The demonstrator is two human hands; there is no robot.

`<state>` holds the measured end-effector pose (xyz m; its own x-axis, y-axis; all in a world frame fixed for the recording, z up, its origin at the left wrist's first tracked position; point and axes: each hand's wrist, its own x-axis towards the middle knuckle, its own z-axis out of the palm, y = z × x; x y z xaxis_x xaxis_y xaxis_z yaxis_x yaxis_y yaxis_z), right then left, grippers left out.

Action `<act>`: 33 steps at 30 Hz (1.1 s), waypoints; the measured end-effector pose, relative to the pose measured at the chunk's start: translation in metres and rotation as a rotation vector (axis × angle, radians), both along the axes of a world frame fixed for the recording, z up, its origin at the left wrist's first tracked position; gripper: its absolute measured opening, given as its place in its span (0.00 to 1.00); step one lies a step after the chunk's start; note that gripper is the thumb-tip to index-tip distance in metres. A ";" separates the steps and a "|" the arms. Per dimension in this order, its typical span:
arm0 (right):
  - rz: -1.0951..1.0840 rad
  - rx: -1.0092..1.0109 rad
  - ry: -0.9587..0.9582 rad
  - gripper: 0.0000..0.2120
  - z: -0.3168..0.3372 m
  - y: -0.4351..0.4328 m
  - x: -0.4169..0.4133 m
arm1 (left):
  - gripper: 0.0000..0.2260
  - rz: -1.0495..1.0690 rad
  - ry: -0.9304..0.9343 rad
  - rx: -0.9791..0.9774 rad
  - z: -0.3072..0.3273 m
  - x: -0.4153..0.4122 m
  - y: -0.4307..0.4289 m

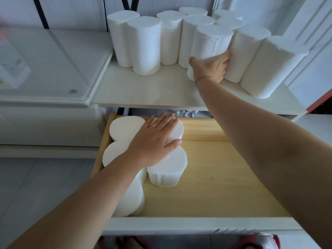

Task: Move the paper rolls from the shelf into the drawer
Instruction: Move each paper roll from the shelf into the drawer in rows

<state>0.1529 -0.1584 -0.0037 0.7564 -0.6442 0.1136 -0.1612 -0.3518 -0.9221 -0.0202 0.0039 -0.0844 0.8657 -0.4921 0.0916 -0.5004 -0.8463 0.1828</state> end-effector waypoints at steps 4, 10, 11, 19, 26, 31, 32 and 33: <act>0.188 -0.024 -0.052 0.44 0.000 -0.009 -0.024 | 0.33 0.003 -0.012 0.014 0.000 0.000 0.001; 0.432 0.024 -0.164 0.42 -0.019 -0.022 -0.082 | 0.37 0.012 0.030 0.042 -0.004 0.007 0.010; 0.463 0.023 -0.164 0.42 -0.021 -0.025 -0.093 | 0.36 0.010 0.032 0.041 -0.004 0.007 0.009; 0.670 -0.047 -0.136 0.47 -0.026 -0.054 -0.166 | 0.29 0.026 0.040 0.054 0.002 0.002 0.007; 0.863 -0.064 0.071 0.44 -0.060 -0.074 -0.198 | 0.29 0.034 0.042 0.059 0.000 0.002 0.006; 0.867 -0.083 0.190 0.47 -0.090 -0.079 -0.181 | 0.29 0.032 0.023 0.059 -0.001 0.003 0.007; 0.861 -0.104 0.211 0.48 -0.098 -0.079 -0.180 | 0.29 0.032 0.026 0.061 -0.001 0.003 0.008; 0.857 -0.122 0.235 0.49 -0.106 -0.079 -0.180 | 0.30 0.030 0.030 0.062 -0.002 0.003 0.008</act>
<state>-0.0267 -0.2374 -0.1095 0.9846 0.1583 -0.0743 0.0216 -0.5315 -0.8468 -0.0170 0.0115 -0.0860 0.8820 -0.4699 0.0353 -0.4698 -0.8709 0.1442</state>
